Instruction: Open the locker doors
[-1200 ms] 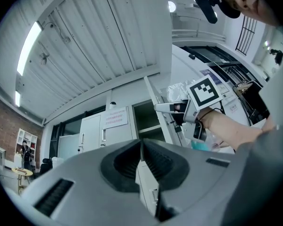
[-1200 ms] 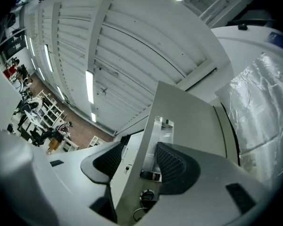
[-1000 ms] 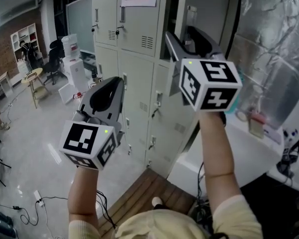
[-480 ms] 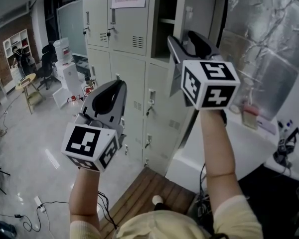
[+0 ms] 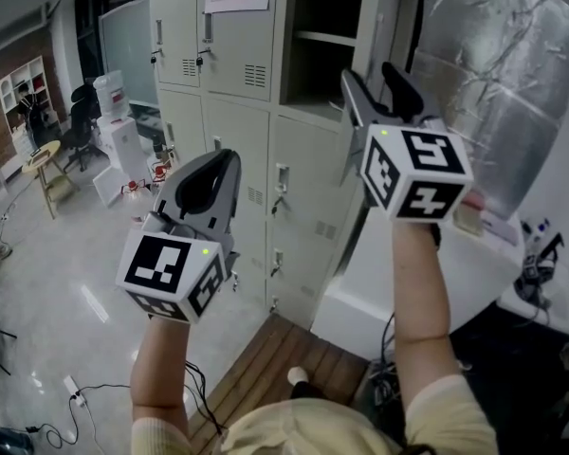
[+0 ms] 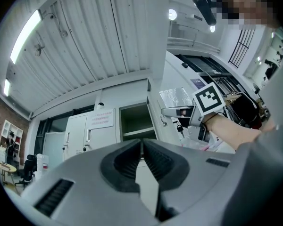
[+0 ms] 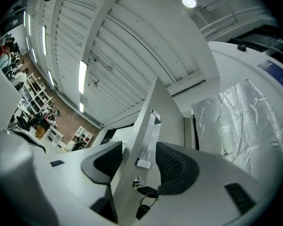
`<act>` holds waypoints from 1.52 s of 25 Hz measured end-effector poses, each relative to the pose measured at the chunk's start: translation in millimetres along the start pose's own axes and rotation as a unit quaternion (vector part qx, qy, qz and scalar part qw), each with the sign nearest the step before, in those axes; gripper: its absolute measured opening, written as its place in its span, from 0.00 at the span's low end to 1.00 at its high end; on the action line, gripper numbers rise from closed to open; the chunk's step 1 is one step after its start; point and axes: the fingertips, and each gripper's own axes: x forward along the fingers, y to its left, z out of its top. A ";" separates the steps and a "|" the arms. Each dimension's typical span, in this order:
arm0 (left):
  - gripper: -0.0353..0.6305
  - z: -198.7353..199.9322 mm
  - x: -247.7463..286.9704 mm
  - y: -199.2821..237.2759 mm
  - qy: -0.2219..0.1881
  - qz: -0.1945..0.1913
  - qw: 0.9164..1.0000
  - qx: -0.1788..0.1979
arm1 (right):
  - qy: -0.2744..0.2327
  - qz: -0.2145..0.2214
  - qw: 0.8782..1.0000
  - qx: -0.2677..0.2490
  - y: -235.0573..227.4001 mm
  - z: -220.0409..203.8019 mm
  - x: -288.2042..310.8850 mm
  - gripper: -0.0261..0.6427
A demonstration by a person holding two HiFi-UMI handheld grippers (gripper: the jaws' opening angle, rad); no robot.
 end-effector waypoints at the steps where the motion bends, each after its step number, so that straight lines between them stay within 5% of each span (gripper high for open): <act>1: 0.06 -0.6 0.8 -2.3 0.000 -0.003 1.000 -0.001 | 0.000 -0.004 1.000 -0.001 -2.4 0.1 -2.8 0.37; 10: 0.06 -6.3 3.1 -15.3 0.003 -0.025 1.000 -0.007 | 0.005 -0.041 0.999 -0.001 -24.5 -2.5 -30.2 0.36; 21: 0.06 -14.1 -6.4 -15.3 0.008 -0.026 0.999 -0.018 | -0.024 -0.037 0.999 0.005 -10.9 11.6 -69.1 0.36; 32: 0.06 -19.8 -5.4 -12.3 0.007 -0.027 0.999 -0.026 | -0.035 0.038 0.998 0.027 48.3 10.0 -84.2 0.36; 38: 0.06 -37.1 -12.0 10.9 0.018 0.005 0.999 -0.042 | -0.013 0.084 0.995 0.047 91.3 -25.9 -72.8 0.36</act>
